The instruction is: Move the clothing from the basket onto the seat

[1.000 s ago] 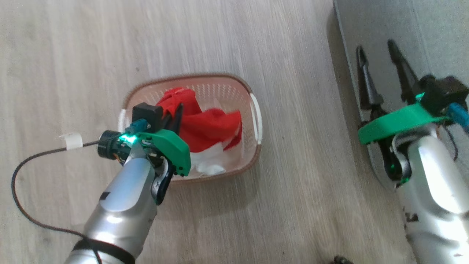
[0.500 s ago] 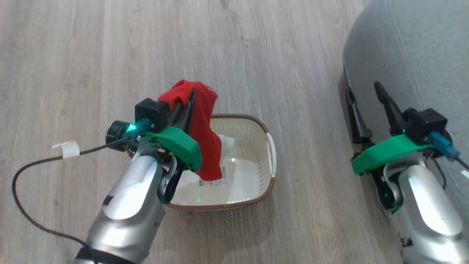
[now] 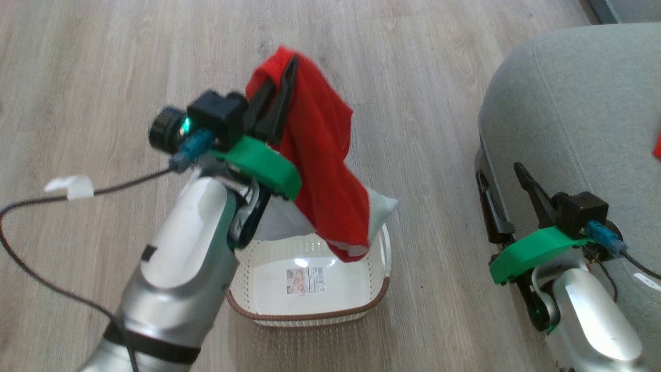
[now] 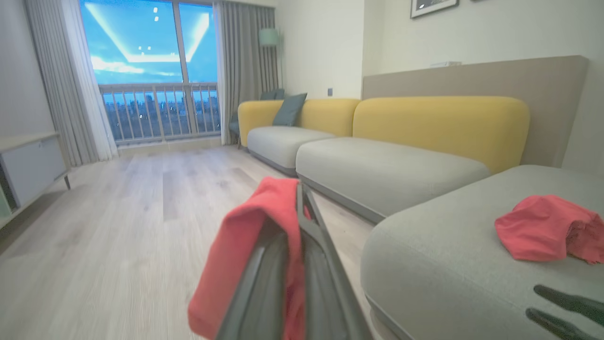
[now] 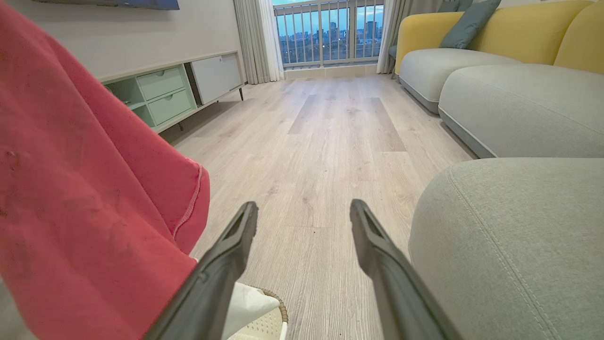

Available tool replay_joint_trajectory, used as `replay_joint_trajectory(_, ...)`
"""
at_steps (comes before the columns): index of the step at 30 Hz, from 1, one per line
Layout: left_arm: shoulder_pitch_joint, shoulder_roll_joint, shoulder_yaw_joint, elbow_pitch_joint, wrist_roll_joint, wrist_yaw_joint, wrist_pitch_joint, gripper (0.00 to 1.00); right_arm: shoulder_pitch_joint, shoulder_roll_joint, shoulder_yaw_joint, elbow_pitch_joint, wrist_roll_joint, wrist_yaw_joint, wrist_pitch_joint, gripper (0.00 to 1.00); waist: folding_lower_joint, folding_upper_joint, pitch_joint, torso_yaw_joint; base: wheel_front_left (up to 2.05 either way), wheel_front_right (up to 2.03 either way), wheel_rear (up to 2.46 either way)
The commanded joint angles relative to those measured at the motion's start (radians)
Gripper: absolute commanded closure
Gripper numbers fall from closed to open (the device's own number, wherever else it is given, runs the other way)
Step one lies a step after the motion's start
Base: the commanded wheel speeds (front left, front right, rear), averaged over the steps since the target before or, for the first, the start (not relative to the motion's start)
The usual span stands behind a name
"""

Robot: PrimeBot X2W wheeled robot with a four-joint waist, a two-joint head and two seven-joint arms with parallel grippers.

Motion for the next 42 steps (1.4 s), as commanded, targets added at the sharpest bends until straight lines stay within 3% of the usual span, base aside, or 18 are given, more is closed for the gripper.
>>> replay_joint_trajectory(1,-0.091,0.012,0.027,-0.061,0.011,0.000,-0.013,1.00,-0.010,0.006,0.022,-0.027,0.002,0.000,-0.007,0.00,0.0001,-0.0001,-0.006,-0.003,0.00,0.00,0.00)
replay_joint_trajectory(13,-0.188,0.012,0.009,-0.122,0.016,0.011,-0.013,1.00,0.009,0.019,0.034,-0.018,0.000,0.000,-0.007,0.00,0.0001,-0.0001,-0.030,-0.009,0.00,0.00,0.00)
replay_joint_trajectory(18,-0.190,0.012,-0.006,-0.122,-0.003,0.012,-0.013,1.00,-0.027,0.040,0.065,-0.081,0.019,0.000,-0.007,0.00,0.0001,-0.0001,-0.026,-0.014,0.00,0.00,0.00)
replay_joint_trajectory(28,-0.192,0.012,-0.046,-0.127,-0.028,0.029,-0.013,1.00,-0.232,0.084,0.372,-0.195,0.109,0.000,-0.007,0.00,0.0001,-0.0001,-0.004,-0.014,0.00,0.00,0.00)
replay_joint_trajectory(34,-0.192,0.012,-0.084,-0.134,-0.049,0.039,-0.013,1.00,-0.348,0.099,0.476,-0.124,0.130,0.000,-0.007,0.00,0.0001,-0.0001,0.003,0.002,0.00,0.00,0.00)
replay_joint_trajectory(42,-0.193,0.012,-0.120,-0.143,-0.072,0.052,-0.013,1.00,-0.374,0.102,0.553,0.055,0.168,0.000,-0.007,0.00,0.0001,-0.0001,-0.003,0.021,0.00,0.00,0.00)
